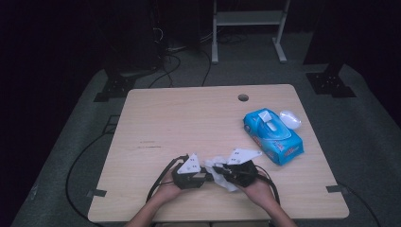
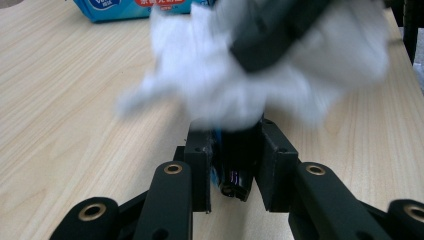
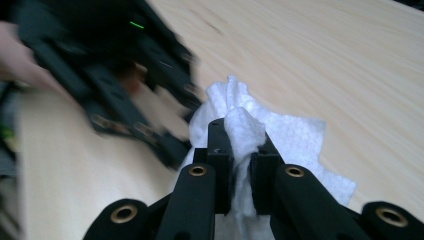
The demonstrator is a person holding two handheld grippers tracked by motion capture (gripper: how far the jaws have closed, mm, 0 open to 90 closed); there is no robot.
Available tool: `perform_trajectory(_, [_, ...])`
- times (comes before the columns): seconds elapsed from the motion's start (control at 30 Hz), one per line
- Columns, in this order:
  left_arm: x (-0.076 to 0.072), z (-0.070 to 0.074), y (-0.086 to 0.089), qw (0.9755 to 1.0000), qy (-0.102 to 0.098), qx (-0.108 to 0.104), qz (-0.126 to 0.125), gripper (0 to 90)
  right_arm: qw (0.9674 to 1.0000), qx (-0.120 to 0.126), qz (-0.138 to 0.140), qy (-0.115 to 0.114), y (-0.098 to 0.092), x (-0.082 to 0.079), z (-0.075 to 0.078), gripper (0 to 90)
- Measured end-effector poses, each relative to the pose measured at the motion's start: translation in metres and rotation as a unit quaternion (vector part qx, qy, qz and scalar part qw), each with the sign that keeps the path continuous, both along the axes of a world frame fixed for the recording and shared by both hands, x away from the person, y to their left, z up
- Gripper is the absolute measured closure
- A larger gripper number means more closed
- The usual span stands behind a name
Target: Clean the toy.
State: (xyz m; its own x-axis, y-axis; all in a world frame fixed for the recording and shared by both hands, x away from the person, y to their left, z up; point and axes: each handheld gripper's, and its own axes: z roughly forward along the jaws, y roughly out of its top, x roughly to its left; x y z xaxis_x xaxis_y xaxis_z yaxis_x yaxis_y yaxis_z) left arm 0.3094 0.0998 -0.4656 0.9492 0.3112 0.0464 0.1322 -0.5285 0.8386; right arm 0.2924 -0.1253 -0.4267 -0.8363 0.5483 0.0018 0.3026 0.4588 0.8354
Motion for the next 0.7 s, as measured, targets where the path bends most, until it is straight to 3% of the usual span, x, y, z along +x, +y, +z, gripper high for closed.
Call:
perform_trajectory(0.07, [0.0,0.0,0.0,1.0,-0.002,0.002,0.0,70.6,0.9995,-0.019,-0.021,-0.01,-0.012,0.003,0.0,82.8])
perform_trajectory(0.17, [0.001,0.0,0.001,1.0,-0.001,0.002,0.001,70.6,0.999,-0.004,-0.044,0.002,-0.025,0.007,0.0,82.9])
perform_trajectory(0.27, [0.001,0.0,0.001,1.0,0.001,0.001,0.003,70.4,0.9995,0.006,-0.029,0.009,-0.017,0.004,-0.001,82.8])
perform_trajectory(0.37, [0.002,0.001,0.003,1.0,0.001,0.003,0.006,70.2,0.9997,-0.009,-0.015,-0.018,-0.001,-0.002,-0.002,82.7])
perform_trajectory(0.43, [0.001,0.001,0.004,1.0,0.001,0.003,0.007,70.2,0.9999,0.005,-0.011,0.001,-0.003,0.001,-0.002,82.9])
perform_trajectory(0.6, [0.001,0.001,0.003,1.0,0.0,0.004,0.007,70.3,0.9997,0.01,-0.022,0.006,-0.006,0.003,-0.004,82.9])
perform_trajectory(0.7, [0.002,0.001,0.003,1.0,0.0,0.003,0.007,70.2,0.9993,0.029,-0.013,0.018,0.0,0.003,-0.004,82.8])
